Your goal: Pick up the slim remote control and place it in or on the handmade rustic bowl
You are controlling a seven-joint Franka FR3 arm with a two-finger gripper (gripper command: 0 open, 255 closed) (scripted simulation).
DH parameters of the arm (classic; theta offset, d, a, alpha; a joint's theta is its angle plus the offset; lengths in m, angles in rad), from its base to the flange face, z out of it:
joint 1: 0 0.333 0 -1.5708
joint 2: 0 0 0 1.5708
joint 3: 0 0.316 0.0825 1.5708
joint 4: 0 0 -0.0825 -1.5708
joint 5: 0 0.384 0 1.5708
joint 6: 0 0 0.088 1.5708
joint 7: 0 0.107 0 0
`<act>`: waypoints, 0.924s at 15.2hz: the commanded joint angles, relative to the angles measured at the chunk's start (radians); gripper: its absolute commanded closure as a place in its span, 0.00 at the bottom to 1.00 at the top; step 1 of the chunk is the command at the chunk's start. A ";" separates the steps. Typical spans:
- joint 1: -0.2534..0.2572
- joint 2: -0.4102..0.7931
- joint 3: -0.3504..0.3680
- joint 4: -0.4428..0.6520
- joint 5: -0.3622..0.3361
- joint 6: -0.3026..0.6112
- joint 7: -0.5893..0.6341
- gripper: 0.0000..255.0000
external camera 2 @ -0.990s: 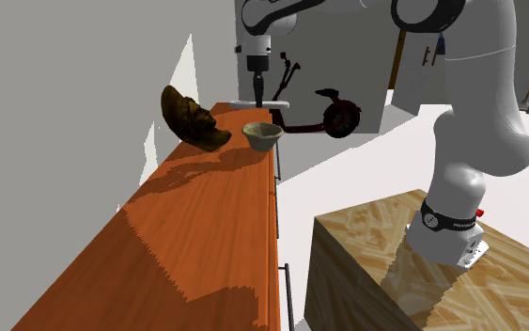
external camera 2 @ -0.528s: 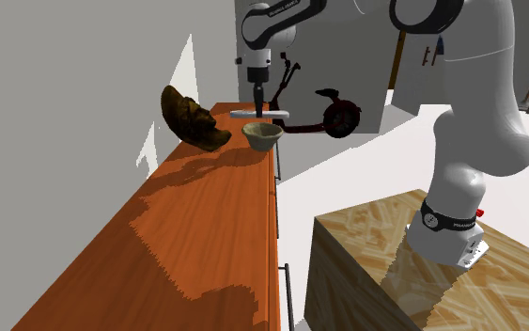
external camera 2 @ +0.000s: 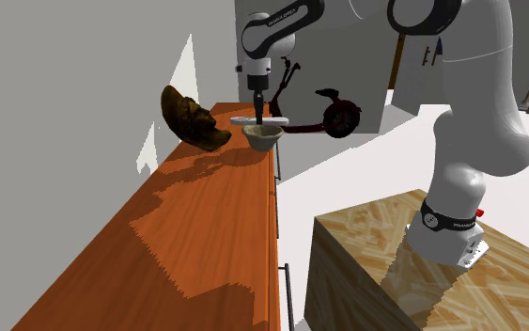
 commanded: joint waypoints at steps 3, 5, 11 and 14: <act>0.000 0.000 0.000 0.000 0.000 0.001 0.000 1.00; 0.000 0.000 0.000 0.000 0.000 0.001 0.000 0.00; -0.001 -0.013 -0.004 0.051 -0.009 -0.061 0.007 0.00; -0.004 -0.019 -0.007 0.104 -0.014 -0.119 0.011 0.00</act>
